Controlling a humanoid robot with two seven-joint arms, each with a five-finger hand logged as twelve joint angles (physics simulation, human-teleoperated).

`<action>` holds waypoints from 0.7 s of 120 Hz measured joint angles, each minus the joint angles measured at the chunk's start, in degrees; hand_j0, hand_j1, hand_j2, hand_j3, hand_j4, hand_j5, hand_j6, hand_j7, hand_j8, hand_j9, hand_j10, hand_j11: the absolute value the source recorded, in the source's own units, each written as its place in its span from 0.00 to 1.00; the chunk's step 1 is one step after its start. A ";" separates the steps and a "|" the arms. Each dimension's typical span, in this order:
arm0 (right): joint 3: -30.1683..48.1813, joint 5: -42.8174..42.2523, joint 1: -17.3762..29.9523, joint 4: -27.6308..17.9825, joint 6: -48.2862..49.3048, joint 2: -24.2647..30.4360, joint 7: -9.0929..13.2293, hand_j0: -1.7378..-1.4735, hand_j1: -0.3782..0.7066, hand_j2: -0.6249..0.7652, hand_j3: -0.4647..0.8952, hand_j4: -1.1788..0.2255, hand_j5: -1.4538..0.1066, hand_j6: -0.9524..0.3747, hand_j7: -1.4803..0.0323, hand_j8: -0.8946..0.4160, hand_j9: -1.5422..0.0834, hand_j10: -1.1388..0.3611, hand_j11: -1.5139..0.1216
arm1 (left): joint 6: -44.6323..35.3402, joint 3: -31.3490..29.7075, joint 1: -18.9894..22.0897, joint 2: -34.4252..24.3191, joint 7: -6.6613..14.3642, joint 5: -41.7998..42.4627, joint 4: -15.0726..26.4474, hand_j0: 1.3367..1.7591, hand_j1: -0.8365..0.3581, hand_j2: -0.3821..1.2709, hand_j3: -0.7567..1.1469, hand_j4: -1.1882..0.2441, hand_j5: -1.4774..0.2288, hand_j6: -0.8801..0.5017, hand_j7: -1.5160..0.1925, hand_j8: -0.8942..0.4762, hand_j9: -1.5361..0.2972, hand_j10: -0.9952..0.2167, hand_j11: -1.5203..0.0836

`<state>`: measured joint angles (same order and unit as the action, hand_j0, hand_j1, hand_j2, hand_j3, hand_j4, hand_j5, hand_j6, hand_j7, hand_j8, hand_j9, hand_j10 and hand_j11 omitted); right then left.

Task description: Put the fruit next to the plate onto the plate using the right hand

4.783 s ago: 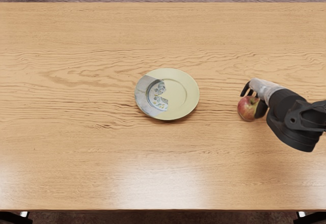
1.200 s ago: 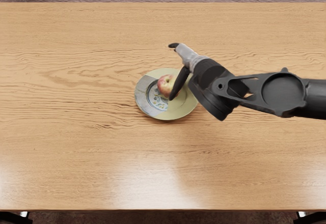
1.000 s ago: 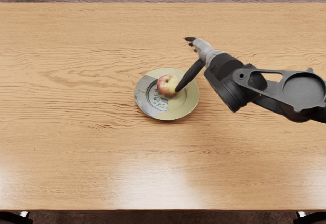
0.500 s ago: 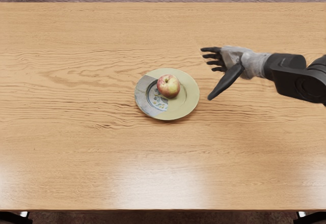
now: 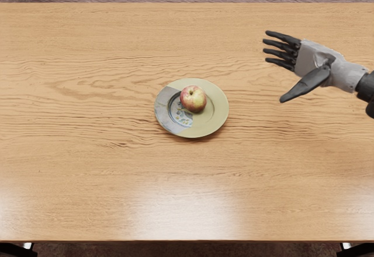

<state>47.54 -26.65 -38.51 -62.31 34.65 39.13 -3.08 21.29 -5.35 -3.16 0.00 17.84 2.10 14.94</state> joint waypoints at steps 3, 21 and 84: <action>0.01 0.05 0.53 0.37 0.07 0.17 -0.71 0.30 0.05 0.45 0.34 0.82 0.91 0.70 0.96 0.66 0.93 0.74 0.91 | 0.00 0.00 0.00 0.00 0.00 0.00 0.00 0.76 0.99 0.23 0.40 0.83 0.87 0.64 0.89 0.65 0.84 0.82 0.95; 0.13 0.25 3.73 1.71 0.28 2.90 -3.33 0.30 0.05 0.45 0.34 0.82 0.91 0.70 0.96 0.66 0.93 0.74 0.91 | 0.01 0.00 0.00 0.00 0.00 0.00 0.00 0.76 0.99 0.23 0.40 0.83 0.87 0.64 0.89 0.65 0.84 0.82 0.95; 0.18 1.52 4.97 4.39 0.34 5.63 -6.65 0.30 0.05 0.45 0.34 0.82 0.91 0.70 0.96 0.66 0.93 0.74 0.91 | 0.01 0.01 -0.47 0.00 0.00 0.00 0.06 0.76 0.99 0.23 0.40 0.83 0.87 0.64 0.89 0.65 0.84 0.82 0.95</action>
<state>47.72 -25.14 -33.54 -57.91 34.99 44.76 -9.73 21.30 -5.34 -3.63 0.00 17.84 2.10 15.00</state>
